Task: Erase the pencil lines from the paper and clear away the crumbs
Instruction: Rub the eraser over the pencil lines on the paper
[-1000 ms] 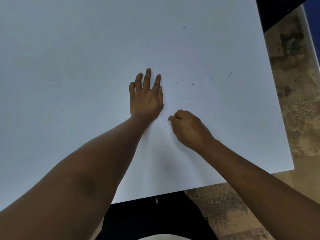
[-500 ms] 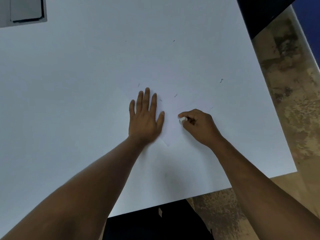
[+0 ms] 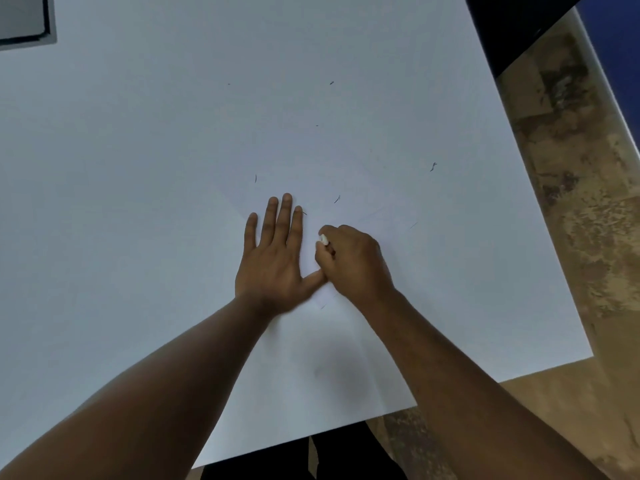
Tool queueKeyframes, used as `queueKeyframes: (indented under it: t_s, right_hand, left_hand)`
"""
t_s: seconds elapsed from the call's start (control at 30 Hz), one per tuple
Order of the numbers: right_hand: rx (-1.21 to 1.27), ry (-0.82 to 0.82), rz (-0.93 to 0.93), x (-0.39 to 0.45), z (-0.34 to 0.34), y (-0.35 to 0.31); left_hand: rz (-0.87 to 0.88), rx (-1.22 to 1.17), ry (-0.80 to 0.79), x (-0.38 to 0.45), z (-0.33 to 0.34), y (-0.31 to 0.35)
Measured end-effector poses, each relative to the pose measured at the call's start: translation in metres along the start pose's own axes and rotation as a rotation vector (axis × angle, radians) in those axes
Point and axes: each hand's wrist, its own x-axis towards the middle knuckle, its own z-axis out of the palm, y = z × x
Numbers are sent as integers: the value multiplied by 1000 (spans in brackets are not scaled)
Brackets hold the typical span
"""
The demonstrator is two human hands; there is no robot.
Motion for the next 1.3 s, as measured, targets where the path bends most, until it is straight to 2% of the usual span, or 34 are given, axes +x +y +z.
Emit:
queueKeyframes:
  t_s: [0.13,0.23,0.37,0.53,0.63,0.67,0.73,0.8,0.9,1.0,1.13,1.2,1.3]
  right_hand:
    - [-194,211,-31,10,-13,37]
    - [-174,305,160,19,-31,65]
    - [-81,286,177,18,-29,60]
    - [-45,81,-64,2,2,13]
    - [-183,100,-144,16,-11,33]
    - [-250,123,-128,24,-18,49]
    - [-301,145,28,37,-38,73]
    - [-231,237,135,43,-48,86]
    - [-136,282,145,39,-45,79]
    - [-43,207,23,24,-29,49]
    - [-101,36,-238,10,-5,25]
    - [-165,68,-285,24,-7,42]
    - [-258,161,-214,57,-23,73]
  left_hand:
    - [-8,-12,-8,1,-3,3]
    - [-13,-21,-26,1,-5,4]
    - [-14,-13,-27,2,-6,4]
    - [-1,-1,-20,0,-3,2]
    - [-5,-3,-27,1,-5,3]
    - [-5,-7,-28,2,-6,4]
    - [-4,-21,-20,2,-6,4]
    - [-6,-28,-16,1,-6,4]
    - [-4,-35,-9,1,-5,3]
    - [-1,-29,-12,2,-4,3]
    - [7,-21,-12,2,-3,3]
    - [5,-21,-25,2,-4,3]
    - [3,-9,-45,2,-7,3]
